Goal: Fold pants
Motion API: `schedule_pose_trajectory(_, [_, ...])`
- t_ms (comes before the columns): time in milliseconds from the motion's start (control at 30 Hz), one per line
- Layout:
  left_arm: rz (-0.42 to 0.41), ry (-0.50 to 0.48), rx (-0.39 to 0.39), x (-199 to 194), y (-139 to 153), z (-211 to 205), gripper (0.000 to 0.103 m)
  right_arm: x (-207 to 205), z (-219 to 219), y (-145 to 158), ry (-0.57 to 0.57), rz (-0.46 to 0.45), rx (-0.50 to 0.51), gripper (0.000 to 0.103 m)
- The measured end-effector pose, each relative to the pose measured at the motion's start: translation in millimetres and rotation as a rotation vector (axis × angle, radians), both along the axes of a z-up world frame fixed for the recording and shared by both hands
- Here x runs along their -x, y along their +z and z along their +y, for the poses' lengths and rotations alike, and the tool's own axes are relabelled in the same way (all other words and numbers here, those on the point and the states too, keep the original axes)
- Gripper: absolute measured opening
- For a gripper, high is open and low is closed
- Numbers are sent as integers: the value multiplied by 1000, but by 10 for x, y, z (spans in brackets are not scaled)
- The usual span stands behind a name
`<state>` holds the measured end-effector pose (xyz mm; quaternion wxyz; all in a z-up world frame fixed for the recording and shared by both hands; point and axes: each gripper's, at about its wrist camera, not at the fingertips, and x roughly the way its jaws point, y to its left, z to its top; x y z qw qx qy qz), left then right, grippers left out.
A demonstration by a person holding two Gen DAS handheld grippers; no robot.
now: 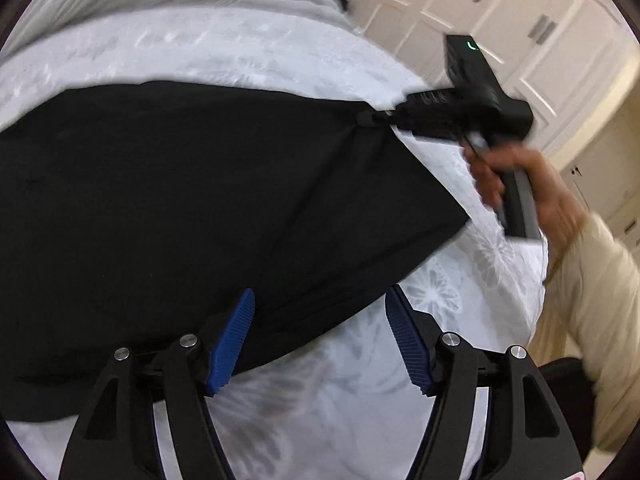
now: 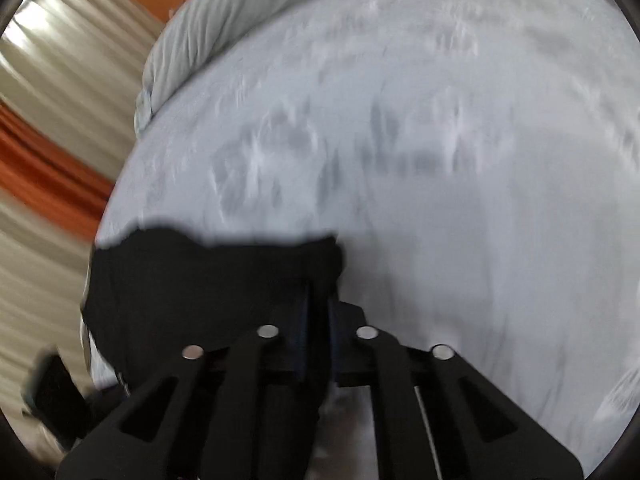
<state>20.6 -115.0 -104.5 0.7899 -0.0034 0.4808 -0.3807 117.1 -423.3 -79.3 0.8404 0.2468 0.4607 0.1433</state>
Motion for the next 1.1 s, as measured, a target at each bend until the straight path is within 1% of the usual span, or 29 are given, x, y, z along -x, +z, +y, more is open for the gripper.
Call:
schedule_pose_trajectory(33, [-5, -14, -13, 5, 7, -16, 65, -14, -15, 53, -20, -32, 12, 4])
schedule_pose_trajectory(67, [-1, -15, -7, 1, 3, -4, 65, -29, -53, 75, -72, -36, 67, 5])
schedule_pose_trajectory(100, [13, -10, 8, -23, -12, 21, 65, -17, -133, 66, -124, -19, 110, 5])
schedule_pose_trajectory(167, [44, -3, 48, -74, -23, 75, 65, 86, -272, 57, -156, 19, 30, 7])
schedule_pose_trajectory(267, [120, 33, 126, -119, 13, 196, 66, 358, -186, 184, -112, 28, 38, 7])
schedule_pose_trajectory(300, [148, 47, 153, -140, 26, 234, 65, 510, -82, 226, -66, 30, 29, 7])
schedule_pose_trajectory(333, [180, 65, 190, -174, 45, 283, 66, 596, -28, 230, -45, 37, 27, 10])
schedule_pose_trajectory(367, [194, 76, 210, -192, 56, 311, 66, 683, 48, 195, -24, 63, 32, 19])
schedule_pose_trajectory(400, [196, 91, 228, -215, 78, 342, 66, 772, 133, 73, -8, 132, 55, 30])
schedule_pose_trajectory(433, [186, 106, 231, -230, 100, 369, 66, 824, 207, -45, 8, 194, 75, 54])
schedule_pose_trajectory(467, [165, 128, 238, -244, 134, 414, 66, 904, 289, -172, 34, 244, 85, 59])
schedule_pose_trajectory(500, [151, 144, 246, -254, 158, 452, 66, 1027, 358, -195, 43, 194, 132, 56])
schedule_pose_trajectory(533, [146, 156, 250, -253, 171, 476, 66, 1078, 396, -191, 51, 175, 173, 42])
schedule_pose_trajectory(567, [149, 170, 261, -266, 180, 516, 66, 1117, 383, -170, 53, 184, 167, 9])
schedule_pose_trajectory(600, [158, 179, 271, -280, 184, 542, 66, 1190, 283, -86, 22, 176, 85, 6])
schedule_pose_trajectory(633, [161, 196, 272, -293, 185, 575, 66, 1281, 208, 50, 4, 129, 53, 5])
schedule_pose_trajectory(667, [161, 208, 270, -303, 190, 604, 66, 1354, 178, 135, 7, 108, 67, 4])
schedule_pose_trajectory(700, [163, 217, 266, -367, 205, 609, 66, 1382, 185, 123, 20, 117, 82, 4])
schedule_pose_trajectory(767, [170, 233, 247, -431, 169, 657, 66, 1365, 200, -123, 59, 220, 153, 7])
schedule_pose_trajectory(800, [170, 242, 234, -445, 142, 663, 66, 1340, 148, -178, 15, 235, 168, 7])
schedule_pose_trajectory(833, [169, 253, 221, -442, 128, 658, 66, 1315, 103, -132, -25, 231, 149, 9])
schedule_pose_trajectory(867, [172, 265, 209, -460, 96, 669, 66, 1286, 63, -32, -63, 205, 144, 11])
schedule_pose_trajectory(900, [179, 270, 202, -476, 73, 674, 66, 1250, 35, 134, -96, 129, 126, 11])
schedule_pose_trajectory(967, [197, 278, 191, -482, 51, 614, 66, 1150, 97, 345, -104, 30, 91, 10])
schedule_pose_trajectory(1033, [187, 275, 184, -493, 53, 569, 66, 1001, 219, 372, -75, -5, 90, 10])
schedule_pose_trajectory(1067, [175, 267, 174, -479, 69, 556, 66, 885, 277, 321, -56, -5, 84, 10])
schedule_pose_trajectory(1100, [166, 262, 167, -473, 68, 544, 66, 702, 323, 178, -33, 12, 80, 10])
